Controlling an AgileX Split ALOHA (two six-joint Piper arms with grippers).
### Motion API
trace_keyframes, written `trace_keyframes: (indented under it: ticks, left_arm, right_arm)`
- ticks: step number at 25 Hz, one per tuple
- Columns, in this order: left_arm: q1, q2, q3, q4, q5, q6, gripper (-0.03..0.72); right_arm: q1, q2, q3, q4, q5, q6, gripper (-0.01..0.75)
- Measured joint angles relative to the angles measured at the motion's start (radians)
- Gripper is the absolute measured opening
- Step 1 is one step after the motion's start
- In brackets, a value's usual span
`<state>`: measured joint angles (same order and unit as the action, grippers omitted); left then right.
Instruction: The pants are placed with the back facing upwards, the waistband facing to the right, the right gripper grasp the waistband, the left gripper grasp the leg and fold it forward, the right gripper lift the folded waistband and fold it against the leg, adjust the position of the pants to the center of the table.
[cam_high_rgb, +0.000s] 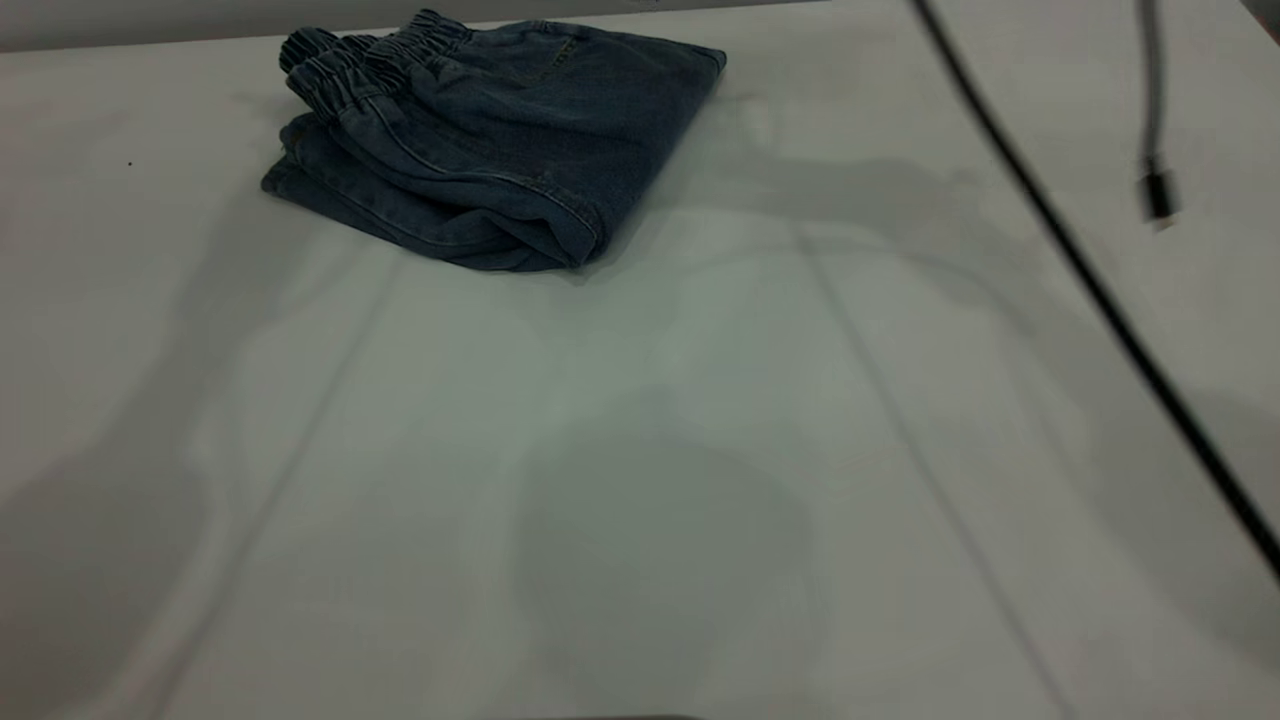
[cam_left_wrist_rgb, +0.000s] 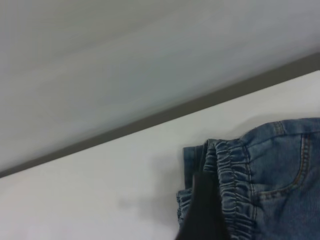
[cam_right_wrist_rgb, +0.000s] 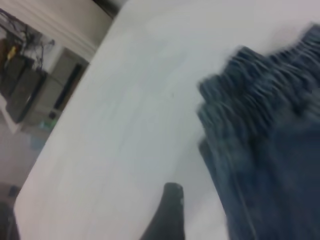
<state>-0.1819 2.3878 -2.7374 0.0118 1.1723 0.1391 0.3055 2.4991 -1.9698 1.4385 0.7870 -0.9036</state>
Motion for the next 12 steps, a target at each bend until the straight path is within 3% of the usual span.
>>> trace_keyframes:
  ticks: [8, 12]
  left_arm:
    - [-0.046, 0.077, 0.129, -0.062, 0.000, 0.075, 0.516]
    - [-0.067, 0.122, 0.233, -0.068, 0.000, 0.104, 0.516]
  right_arm:
    - [-0.185, -0.064, 0.000, -0.431, 0.162, 0.392, 0.608]
    - [-0.239, -0.087, 0.000, -0.653, 0.208, 0.548, 0.600]
